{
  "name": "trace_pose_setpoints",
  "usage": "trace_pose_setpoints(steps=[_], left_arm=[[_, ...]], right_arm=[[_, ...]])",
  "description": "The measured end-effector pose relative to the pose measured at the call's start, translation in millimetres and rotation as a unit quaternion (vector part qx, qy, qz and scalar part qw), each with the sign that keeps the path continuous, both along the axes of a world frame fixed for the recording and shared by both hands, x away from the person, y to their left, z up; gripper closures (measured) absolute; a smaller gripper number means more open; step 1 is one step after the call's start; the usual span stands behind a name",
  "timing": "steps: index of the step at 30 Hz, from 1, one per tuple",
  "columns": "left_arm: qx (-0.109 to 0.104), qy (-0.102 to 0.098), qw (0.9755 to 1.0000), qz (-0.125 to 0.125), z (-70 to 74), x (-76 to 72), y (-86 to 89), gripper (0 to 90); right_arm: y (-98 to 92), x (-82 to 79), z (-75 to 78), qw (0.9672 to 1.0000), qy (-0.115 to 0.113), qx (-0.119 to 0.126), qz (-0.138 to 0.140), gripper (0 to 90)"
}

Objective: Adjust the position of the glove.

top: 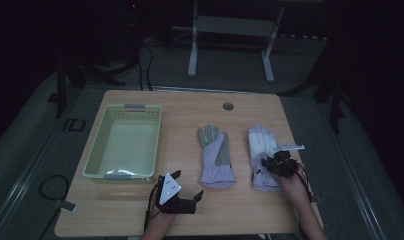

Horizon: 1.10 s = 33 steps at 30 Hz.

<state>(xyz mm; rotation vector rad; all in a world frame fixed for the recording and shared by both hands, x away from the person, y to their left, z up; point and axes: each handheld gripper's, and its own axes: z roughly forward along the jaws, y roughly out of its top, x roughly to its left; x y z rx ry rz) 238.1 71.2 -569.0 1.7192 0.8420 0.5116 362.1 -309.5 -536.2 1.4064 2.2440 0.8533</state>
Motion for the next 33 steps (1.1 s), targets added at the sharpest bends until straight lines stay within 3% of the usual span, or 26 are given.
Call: trace_pose_setpoints(steps=[3,9,13,26,33], left_arm=[[0.000,0.000,1.0000,0.000,0.0,0.1,0.1,0.0],[-0.001,0.000,1.0000,0.000,0.0,0.1,0.2,0.0],[-0.001,0.000,1.0000,0.000,0.0,0.1,0.3,0.0],[0.000,-0.002,1.0000,0.001,0.0,-0.2,0.0,0.0],[0.001,-0.004,1.0000,-0.001,0.0,-0.6,-0.2,0.0]], right_arm=[[-4.8,2.0,3.8,0.9997,0.015,0.016,-0.006,77.0],[-3.6,2.3,19.2,0.9998,0.012,0.010,-0.013,79.0],[-3.2,2.3,33.2,0.9997,-0.003,0.013,-0.019,79.5],[15.7,-3.5,97.1,0.9980,-0.050,0.040,0.001,79.4],[41.7,-8.3,127.5,0.9961,-0.069,0.055,0.003,79.3]])
